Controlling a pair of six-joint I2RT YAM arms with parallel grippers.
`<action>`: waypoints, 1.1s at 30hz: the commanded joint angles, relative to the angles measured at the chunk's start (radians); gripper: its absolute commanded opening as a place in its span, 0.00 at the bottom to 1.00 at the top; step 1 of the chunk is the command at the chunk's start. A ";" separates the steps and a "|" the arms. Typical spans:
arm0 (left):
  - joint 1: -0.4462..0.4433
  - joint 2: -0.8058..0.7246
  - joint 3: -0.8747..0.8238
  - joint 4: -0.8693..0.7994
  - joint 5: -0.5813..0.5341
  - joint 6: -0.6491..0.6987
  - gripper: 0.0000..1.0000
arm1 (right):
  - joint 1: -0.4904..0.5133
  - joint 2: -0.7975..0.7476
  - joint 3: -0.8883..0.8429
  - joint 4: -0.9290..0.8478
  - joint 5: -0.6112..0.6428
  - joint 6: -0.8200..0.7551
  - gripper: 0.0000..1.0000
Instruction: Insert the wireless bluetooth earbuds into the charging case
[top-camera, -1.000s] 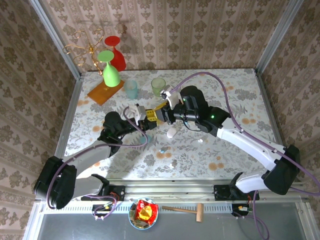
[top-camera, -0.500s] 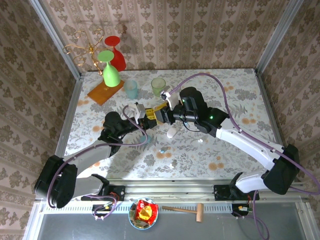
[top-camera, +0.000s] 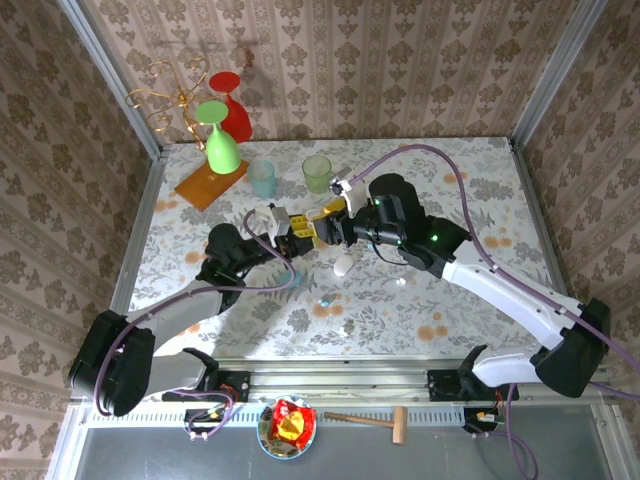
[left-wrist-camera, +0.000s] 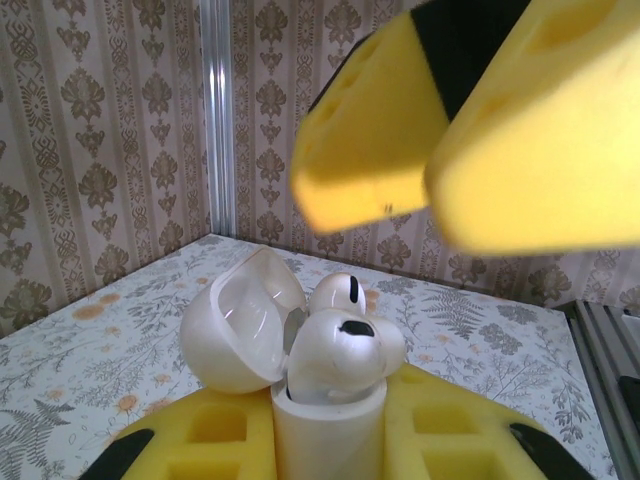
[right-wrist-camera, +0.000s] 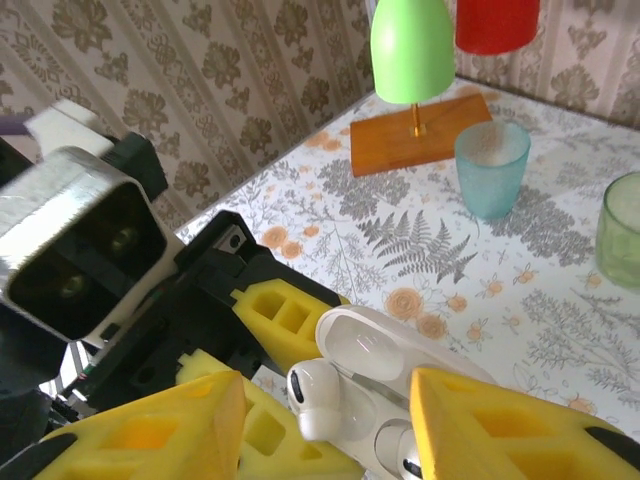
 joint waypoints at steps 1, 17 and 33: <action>-0.004 -0.002 0.035 0.050 0.002 -0.008 0.00 | -0.003 -0.029 0.009 -0.019 0.044 0.009 0.60; -0.004 -0.020 0.038 0.050 0.014 -0.017 0.00 | -0.034 0.047 0.011 -0.070 0.107 0.032 0.79; -0.004 -0.041 0.036 0.030 0.011 -0.011 0.00 | -0.049 0.017 0.016 -0.110 0.102 0.014 0.79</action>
